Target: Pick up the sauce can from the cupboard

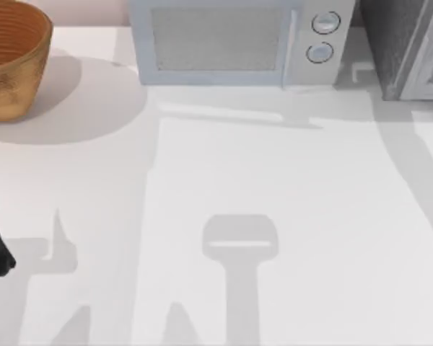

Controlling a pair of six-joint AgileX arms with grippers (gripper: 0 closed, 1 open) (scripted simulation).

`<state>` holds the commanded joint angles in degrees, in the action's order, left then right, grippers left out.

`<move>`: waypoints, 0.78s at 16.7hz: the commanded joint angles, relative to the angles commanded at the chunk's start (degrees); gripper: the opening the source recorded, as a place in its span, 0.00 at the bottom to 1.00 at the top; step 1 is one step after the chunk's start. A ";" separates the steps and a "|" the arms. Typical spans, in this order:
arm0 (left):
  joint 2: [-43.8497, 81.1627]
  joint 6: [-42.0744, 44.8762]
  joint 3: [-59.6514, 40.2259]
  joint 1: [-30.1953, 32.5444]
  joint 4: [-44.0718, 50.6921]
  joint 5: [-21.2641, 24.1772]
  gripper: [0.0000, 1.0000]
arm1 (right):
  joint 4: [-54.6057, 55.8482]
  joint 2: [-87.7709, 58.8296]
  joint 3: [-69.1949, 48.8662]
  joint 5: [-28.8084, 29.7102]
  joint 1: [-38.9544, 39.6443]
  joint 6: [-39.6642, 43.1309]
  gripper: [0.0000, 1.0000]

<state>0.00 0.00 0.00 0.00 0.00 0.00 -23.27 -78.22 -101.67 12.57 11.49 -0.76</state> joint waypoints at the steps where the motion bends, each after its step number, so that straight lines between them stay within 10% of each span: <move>1: 0.00 0.00 0.00 0.00 0.00 0.00 1.00 | 0.36 -1.87 -1.42 0.99 0.85 0.04 1.00; 13: 0.00 0.00 0.00 0.00 0.00 0.00 1.00 | 2.91 -13.11 -10.14 6.47 5.96 -0.04 1.00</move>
<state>0.00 0.00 0.00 0.00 0.00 0.00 -20.36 -91.33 -111.81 19.04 17.46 -0.81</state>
